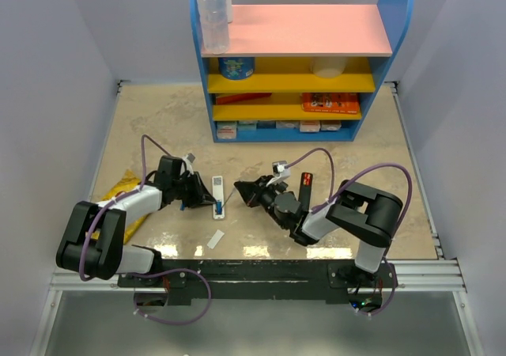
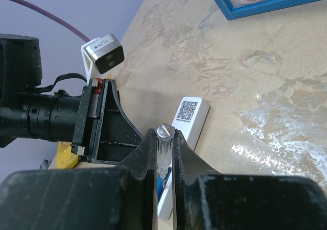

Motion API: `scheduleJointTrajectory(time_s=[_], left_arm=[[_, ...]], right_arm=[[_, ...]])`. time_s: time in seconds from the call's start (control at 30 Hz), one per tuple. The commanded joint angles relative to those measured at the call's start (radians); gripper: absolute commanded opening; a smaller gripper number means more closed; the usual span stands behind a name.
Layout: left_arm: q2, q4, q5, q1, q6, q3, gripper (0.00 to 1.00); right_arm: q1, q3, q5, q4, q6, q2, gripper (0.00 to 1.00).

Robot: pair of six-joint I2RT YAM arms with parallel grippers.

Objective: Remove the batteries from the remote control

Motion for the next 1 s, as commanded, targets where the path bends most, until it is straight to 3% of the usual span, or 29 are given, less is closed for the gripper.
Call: scheduleJointTrajectory(time_s=[0.0, 0.4, 0.97], left_arm=[[-0.001, 0.0, 0.039, -0.021, -0.02, 0.022, 0.26], [-0.054, -0.196, -0.102, -0.005, 0.05, 0.196, 0.42], [-0.048, -0.224, -0.141, 0.051, 0.102, 0.204, 0.44]], right_arm=[[0.017, 0.014, -0.077, -0.155, -0.032, 0.009, 0.0], [0.011, 0.112, -0.051, -0.285, -0.077, -0.022, 0.0], [0.005, 0.221, -0.064, -0.368, -0.112, -0.041, 0.0]])
